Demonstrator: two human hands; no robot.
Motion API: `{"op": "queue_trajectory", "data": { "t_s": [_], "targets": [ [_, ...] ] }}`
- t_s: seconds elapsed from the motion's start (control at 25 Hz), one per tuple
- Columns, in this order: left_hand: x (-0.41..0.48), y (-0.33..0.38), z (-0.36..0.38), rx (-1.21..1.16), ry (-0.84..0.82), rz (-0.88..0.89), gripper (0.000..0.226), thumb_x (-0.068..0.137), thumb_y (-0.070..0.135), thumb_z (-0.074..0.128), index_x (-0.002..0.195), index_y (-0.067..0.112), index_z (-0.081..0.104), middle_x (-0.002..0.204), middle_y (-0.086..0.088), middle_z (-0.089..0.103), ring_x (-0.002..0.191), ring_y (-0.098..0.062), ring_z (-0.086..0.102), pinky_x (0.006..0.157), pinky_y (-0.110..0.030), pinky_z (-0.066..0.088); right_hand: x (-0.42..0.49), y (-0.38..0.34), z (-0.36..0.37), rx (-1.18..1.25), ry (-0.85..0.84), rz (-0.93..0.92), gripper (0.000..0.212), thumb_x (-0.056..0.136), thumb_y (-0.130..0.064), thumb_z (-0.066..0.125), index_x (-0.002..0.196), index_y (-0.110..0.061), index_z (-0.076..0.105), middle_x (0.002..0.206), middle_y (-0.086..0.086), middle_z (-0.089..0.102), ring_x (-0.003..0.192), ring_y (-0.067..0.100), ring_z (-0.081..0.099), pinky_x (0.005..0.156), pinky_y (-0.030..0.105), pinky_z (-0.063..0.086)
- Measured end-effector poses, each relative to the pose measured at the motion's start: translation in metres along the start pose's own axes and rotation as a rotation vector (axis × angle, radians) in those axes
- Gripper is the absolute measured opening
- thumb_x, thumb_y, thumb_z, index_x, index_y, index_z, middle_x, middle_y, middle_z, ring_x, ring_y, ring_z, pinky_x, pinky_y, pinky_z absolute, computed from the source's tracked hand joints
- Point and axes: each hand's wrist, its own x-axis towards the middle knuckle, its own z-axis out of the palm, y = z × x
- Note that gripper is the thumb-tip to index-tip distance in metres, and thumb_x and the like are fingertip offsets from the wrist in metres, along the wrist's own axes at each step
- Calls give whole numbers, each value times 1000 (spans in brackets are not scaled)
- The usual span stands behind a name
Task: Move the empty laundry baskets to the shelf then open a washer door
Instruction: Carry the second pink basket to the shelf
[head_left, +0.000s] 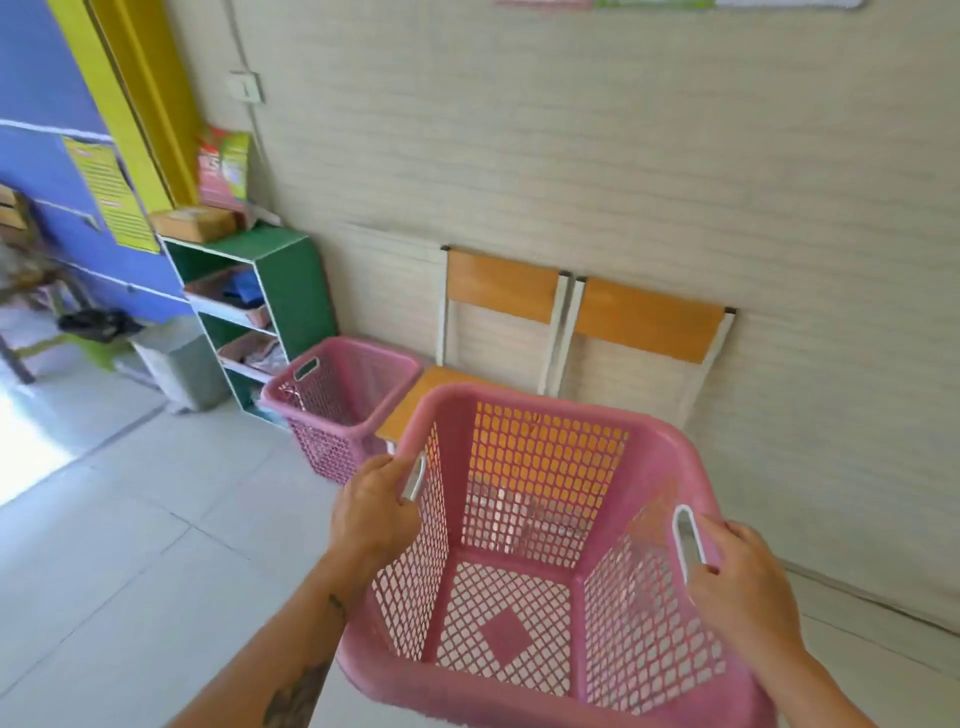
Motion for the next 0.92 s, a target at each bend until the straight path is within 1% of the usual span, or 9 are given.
{"op": "queue_trajectory", "data": {
  "t_s": [0.16,0.28,0.36,0.44,0.52,0.6,0.68,0.8,0.92],
  "targets": [
    [47,-77,-58,88,103,-108,62,64,18,51,123,34,63,93,14,59,74,-14,55,62,-30,48,49,-107,56,84,-46,-148,39,85,-20,53,122,-32,62,96,-7,47,80,25,54,64,34,40],
    [91,-125,-91,153,187,-146,58,64,20,48,118,35,63,89,16,57,70,-11,53,56,-28,43,96,-177,106,159,-118,-225,51,79,-12,54,127,-30,60,106,-6,53,85,23,56,67,34,43],
    [134,-149,-113,199,225,-160,57,63,19,48,116,36,63,89,16,58,70,-13,55,58,-31,46,130,-224,140,204,-132,-251,55,77,-9,54,129,-25,60,112,-1,56,93,25,57,72,35,45],
    [187,-174,-130,232,264,-173,55,63,18,49,113,36,62,87,15,59,69,-15,56,57,-31,47,168,-269,175,247,-136,-282,55,76,-8,55,128,-23,60,107,1,55,94,26,56,74,36,45],
    [243,-193,-144,262,286,-172,50,63,16,51,108,37,62,82,15,57,66,-13,55,52,-28,41,209,-313,202,260,-138,-289,56,75,-8,54,129,-23,59,107,0,54,95,25,56,76,35,43],
    [293,-210,-153,247,308,-169,46,65,16,50,104,38,63,82,16,57,67,-15,56,52,-26,38,246,-351,224,265,-133,-314,58,76,-9,53,133,-23,56,118,2,55,98,22,57,75,32,43],
    [343,-228,-161,219,343,-183,46,66,17,49,104,37,64,86,16,58,71,-17,56,57,-29,42,290,-388,242,270,-132,-334,61,77,-11,51,137,-24,51,125,3,53,100,20,56,74,29,41],
    [403,-253,-165,199,377,-165,44,65,19,49,104,35,63,88,15,60,73,-17,56,62,-34,50,338,-431,265,256,-119,-348,57,81,-16,52,138,-26,50,127,2,53,106,22,56,75,29,40],
    [473,-283,-158,168,355,-120,45,67,19,53,107,39,62,87,16,59,72,-15,56,60,-30,44,377,-465,292,252,-65,-330,50,87,-21,53,136,-26,52,130,1,53,113,22,54,78,30,39]
  ]
}}
